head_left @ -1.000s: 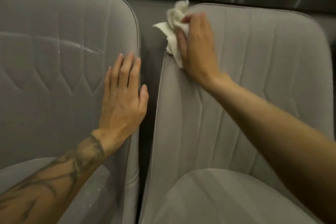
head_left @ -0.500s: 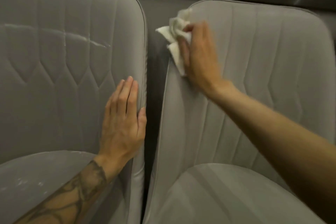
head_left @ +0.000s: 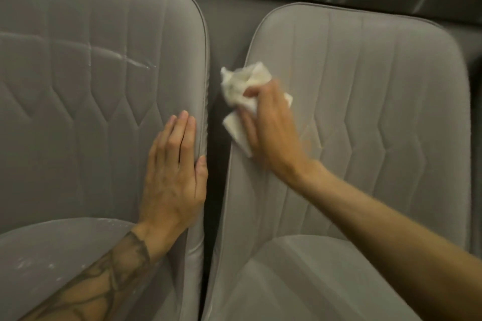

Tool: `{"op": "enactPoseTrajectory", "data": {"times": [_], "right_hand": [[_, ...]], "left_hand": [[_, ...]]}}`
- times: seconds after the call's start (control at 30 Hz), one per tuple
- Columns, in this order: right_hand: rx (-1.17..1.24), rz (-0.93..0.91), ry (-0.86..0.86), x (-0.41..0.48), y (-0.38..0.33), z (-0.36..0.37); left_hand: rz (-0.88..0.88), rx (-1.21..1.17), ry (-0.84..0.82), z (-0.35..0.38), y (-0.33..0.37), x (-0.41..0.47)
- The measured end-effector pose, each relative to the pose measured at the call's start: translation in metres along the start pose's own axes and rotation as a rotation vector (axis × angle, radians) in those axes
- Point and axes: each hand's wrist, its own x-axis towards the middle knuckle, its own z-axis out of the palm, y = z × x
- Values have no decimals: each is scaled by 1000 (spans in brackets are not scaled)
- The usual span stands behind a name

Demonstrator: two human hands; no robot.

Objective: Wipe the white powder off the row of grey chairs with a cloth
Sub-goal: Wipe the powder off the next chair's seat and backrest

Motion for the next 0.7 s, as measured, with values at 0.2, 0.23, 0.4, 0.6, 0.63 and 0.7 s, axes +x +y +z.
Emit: {"op": "enactPoseTrajectory", "data": {"times": [0.2, 0.23, 0.4, 0.6, 0.63, 0.7], "right_hand": [[-97, -199, -110, 8, 13, -7], [-115, -162, -48, 29, 20, -10], [-46, -61, 16, 32, 9, -3], [-84, -268, -212, -52, -11, 0], [-112, -270, -178, -35, -3, -1], [-148, -199, -62, 11, 11, -3]], "left_hand": [[-8, -5, -8, 0, 0, 0], [-4, 3, -8, 0, -1, 0], [-4, 14, -11, 0, 0, -2], [-6, -3, -6, 0, 1, -2], [-8, -5, -12, 0, 0, -1], [-11, -8, -22, 0, -1, -2]]}}
